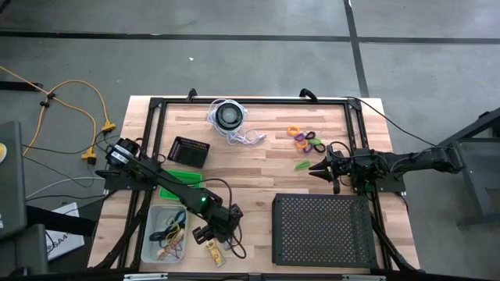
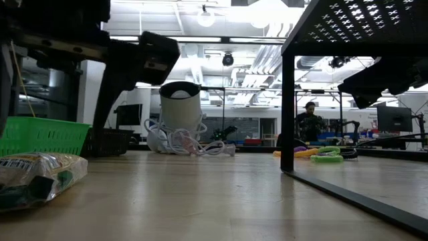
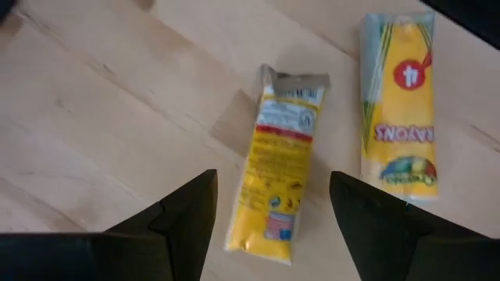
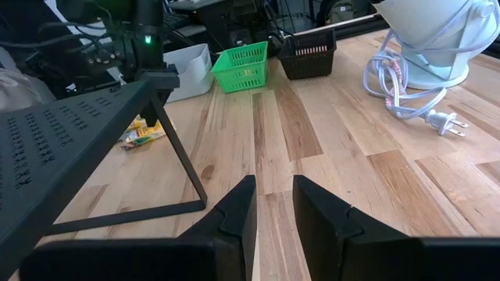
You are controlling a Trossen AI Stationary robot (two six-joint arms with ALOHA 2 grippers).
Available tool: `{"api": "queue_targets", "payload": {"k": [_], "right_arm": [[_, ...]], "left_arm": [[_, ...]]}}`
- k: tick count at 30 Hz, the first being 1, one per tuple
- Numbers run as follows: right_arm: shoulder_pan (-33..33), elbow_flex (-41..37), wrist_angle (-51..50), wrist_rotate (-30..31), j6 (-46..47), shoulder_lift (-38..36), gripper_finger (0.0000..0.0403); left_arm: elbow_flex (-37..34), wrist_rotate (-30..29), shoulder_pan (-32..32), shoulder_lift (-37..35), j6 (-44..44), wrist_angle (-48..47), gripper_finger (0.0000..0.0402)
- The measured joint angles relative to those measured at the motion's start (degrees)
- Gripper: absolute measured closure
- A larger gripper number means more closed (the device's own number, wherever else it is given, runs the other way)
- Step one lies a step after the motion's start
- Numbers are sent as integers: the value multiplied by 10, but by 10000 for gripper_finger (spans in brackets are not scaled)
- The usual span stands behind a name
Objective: Pick & Place Office Desk Supplies
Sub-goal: Put the top crayon pack into the green bin
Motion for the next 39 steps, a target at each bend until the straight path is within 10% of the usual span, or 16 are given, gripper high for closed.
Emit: {"api": "queue_targets", "payload": {"k": [24, 39], "right_arm": [[0, 0, 0, 0, 0, 0, 330], [0, 0, -1, 0, 0, 0, 330]], "left_arm": [[0, 4, 3, 32, 2, -6, 163], [0, -4, 3, 31, 1, -5, 244]]}}
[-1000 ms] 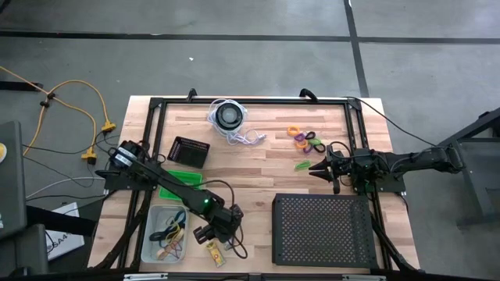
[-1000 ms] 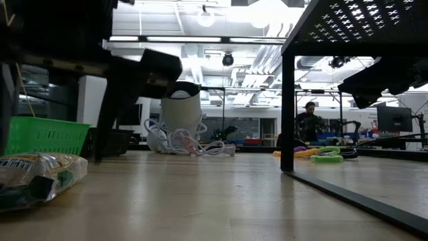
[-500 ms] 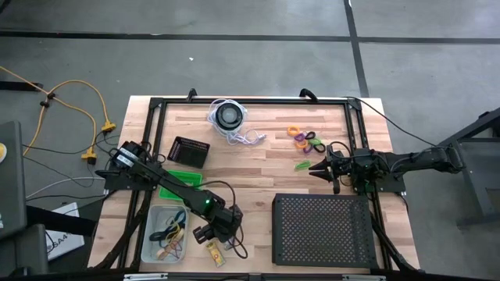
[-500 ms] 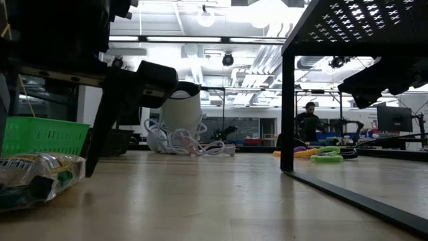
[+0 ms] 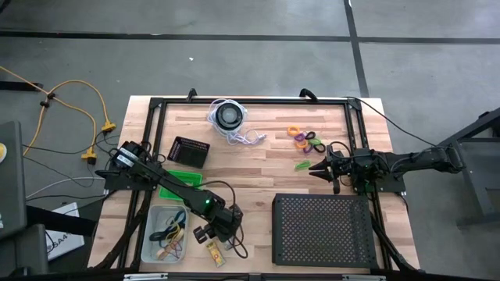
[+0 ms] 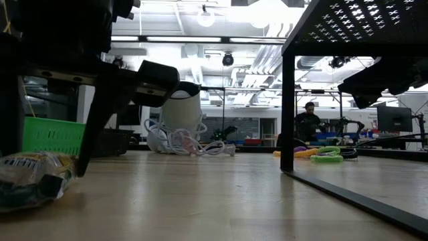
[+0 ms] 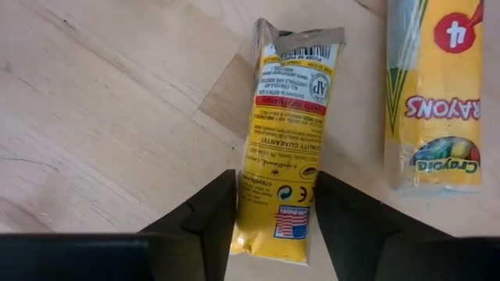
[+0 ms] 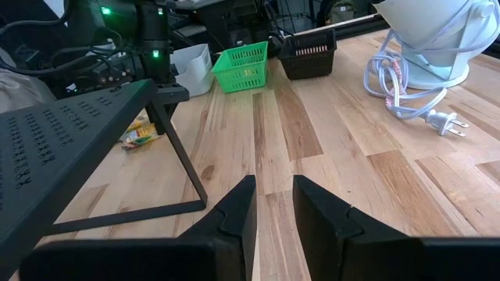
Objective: Pick & Place Office Desk Supplies
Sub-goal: Put the top crayon pack into the green bin
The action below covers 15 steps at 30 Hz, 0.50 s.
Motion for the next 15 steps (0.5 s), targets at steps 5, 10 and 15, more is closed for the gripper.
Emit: {"api": "queue_targets", "payload": {"k": [5, 10, 15], "right_arm": [[0, 0, 0, 0, 0, 0, 330], [0, 0, 0, 0, 0, 0, 330], [0, 0, 0, 0, 0, 0, 330]], "left_arm": [[0, -1, 0, 0, 0, 0, 260], [0, -9, 0, 0, -1, 0, 267], [0, -10, 2, -3, -16, -7, 268]]}}
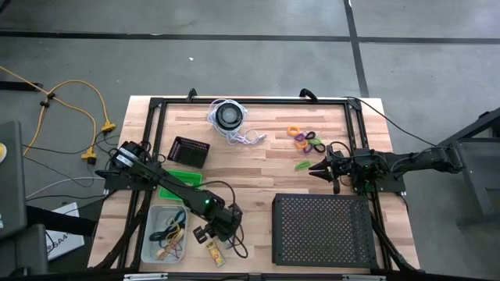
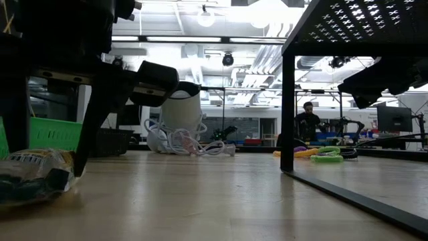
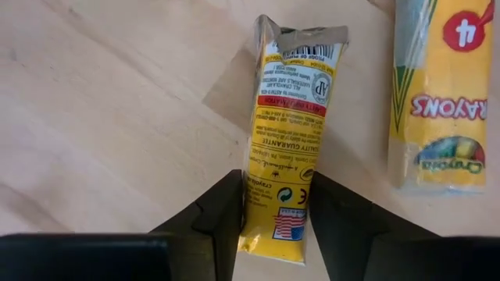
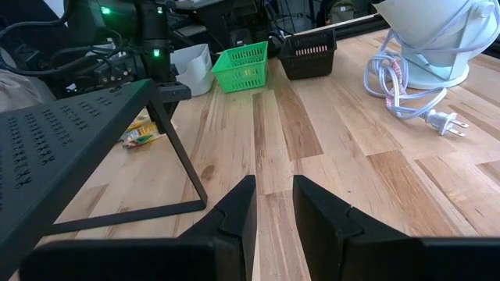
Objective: Pick & Place Office Desk Supplies
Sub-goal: Put the top crayon pack into the green bin
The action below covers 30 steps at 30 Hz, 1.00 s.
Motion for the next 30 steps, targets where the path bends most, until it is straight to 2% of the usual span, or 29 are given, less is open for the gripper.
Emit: {"api": "queue_targets", "payload": {"k": [8, 17, 23, 30], "right_arm": [[0, 0, 0, 0, 0, 0, 330], [0, 0, 0, 0, 0, 0, 330], [0, 0, 0, 0, 0, 0, 330], [0, 0, 0, 0, 0, 0, 330]], "left_arm": [[0, -9, 21, -61, -10, -34, 268], [0, -80, 53, -137, -60, -85, 268], [0, -59, 96, -153, -151, -159, 268], [-1, -39, 139, -173, -197, -199, 268]]}}
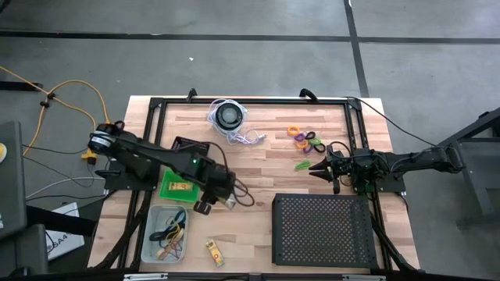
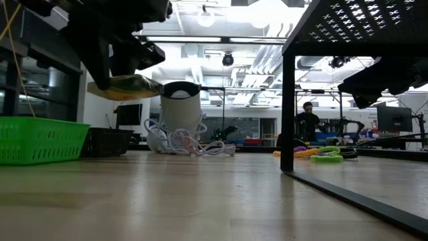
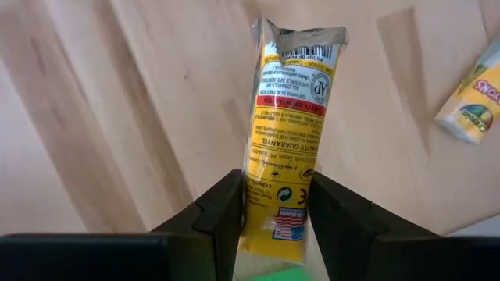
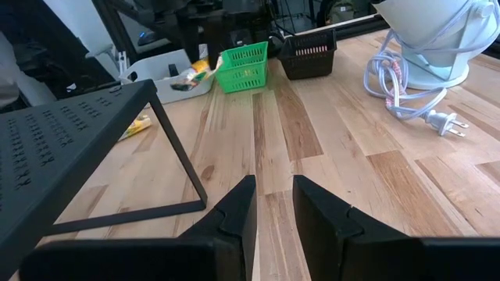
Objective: Pick & Place Office Desk Supplies
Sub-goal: Put the top crayon pack into the green bin
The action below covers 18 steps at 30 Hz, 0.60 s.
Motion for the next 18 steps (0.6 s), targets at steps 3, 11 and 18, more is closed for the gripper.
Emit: {"api": "queue_targets", "payload": {"k": [3, 11, 18], "right_arm": [[0, 0, 0, 0, 0, 0, 330], [0, 0, 1, 0, 0, 0, 330], [0, 0, 2, 0, 0, 0, 330]], "left_arm": [[-3, -3, 12, -13, -19, -15, 268], [-105, -32, 27, -126, -109, 0, 268], [-186, -59, 15, -225, -186, 0, 268]]}}
